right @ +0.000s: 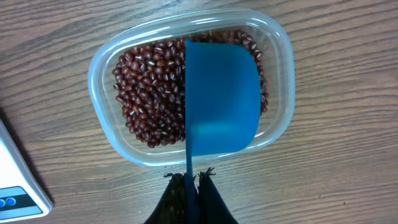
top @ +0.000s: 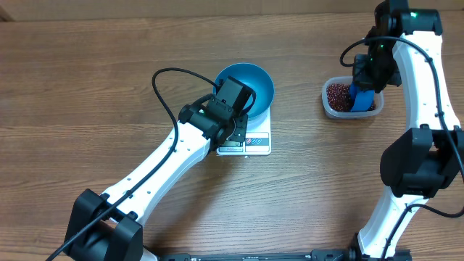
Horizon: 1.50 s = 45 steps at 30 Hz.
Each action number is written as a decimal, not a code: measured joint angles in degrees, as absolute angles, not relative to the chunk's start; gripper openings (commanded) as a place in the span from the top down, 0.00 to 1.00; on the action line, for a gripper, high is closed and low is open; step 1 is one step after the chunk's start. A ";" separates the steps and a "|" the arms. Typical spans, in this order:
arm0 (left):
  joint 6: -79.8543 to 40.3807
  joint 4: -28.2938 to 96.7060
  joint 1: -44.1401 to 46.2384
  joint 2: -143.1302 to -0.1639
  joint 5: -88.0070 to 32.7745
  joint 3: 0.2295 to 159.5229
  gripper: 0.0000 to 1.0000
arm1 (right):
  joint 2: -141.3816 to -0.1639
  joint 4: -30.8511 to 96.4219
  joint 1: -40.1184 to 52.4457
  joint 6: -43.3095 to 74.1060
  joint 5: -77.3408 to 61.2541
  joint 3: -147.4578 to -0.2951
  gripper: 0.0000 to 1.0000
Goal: Scoop item into bowl and weigh 150g on scale
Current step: 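Lower the scoop into the red beans with the right gripper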
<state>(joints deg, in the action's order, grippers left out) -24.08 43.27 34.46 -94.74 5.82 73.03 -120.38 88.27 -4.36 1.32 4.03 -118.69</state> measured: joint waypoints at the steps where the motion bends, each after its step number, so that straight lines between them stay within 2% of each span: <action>1: -24.05 43.27 34.46 -94.74 5.82 73.03 0.96 | -120.38 88.07 -4.34 1.32 4.03 -118.50 0.96; 16: -24.05 43.27 34.46 -94.74 5.82 73.03 0.96 | -119.72 85.45 -4.12 1.37 4.01 -116.05 0.96; 20: -24.05 43.27 34.46 -94.74 5.82 73.03 0.96 | -119.72 84.60 -4.10 1.58 4.32 -115.74 0.86; 25: -24.08 43.27 34.46 -94.74 5.85 73.03 0.96 | -119.87 84.18 -4.10 1.52 4.75 -114.74 0.83; 40: -24.05 43.27 34.46 -94.74 5.85 73.03 0.96 | -119.87 83.37 -4.10 1.52 4.91 -114.74 0.89; 45: -24.08 43.27 34.46 -94.74 5.85 73.03 0.96 | -119.87 83.09 -4.10 1.61 4.93 -114.74 0.82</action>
